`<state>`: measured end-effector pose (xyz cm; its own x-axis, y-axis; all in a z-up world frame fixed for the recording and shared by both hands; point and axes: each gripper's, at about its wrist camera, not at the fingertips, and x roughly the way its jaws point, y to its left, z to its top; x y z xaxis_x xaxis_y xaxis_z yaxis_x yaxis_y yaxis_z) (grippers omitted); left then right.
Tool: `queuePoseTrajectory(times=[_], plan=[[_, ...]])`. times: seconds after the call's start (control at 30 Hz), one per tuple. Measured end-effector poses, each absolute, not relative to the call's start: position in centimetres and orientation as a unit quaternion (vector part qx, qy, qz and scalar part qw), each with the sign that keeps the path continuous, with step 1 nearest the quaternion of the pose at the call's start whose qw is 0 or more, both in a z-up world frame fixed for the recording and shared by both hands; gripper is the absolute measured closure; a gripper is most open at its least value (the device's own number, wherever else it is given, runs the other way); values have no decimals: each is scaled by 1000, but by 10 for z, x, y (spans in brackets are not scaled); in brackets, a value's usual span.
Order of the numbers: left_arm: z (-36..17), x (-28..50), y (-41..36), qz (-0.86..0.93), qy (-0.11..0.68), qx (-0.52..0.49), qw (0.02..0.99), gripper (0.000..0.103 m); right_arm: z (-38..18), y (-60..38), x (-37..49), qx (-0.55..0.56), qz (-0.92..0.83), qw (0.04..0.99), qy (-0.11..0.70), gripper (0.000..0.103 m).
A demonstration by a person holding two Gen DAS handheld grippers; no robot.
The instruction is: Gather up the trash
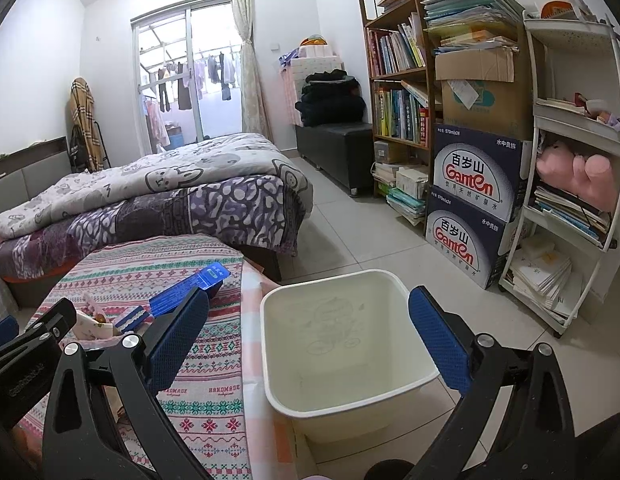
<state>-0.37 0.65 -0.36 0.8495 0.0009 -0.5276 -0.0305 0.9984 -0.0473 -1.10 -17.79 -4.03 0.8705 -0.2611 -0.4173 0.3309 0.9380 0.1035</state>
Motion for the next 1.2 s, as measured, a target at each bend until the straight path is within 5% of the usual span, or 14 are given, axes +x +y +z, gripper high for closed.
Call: queuePoseTrajectory(times=[0.67,1.0,1.2], plan=[[-4,7,12,17,279,-43,959,8,-33,-169,-6,98,-145,961,212,7],[8,58,67,116,361,-58,924,8,-15,-148,68,150,-78,919,356,7],[-28,87,154,215,430,-171,860,8,-16,-126,114,165,-32,911,377,7]])
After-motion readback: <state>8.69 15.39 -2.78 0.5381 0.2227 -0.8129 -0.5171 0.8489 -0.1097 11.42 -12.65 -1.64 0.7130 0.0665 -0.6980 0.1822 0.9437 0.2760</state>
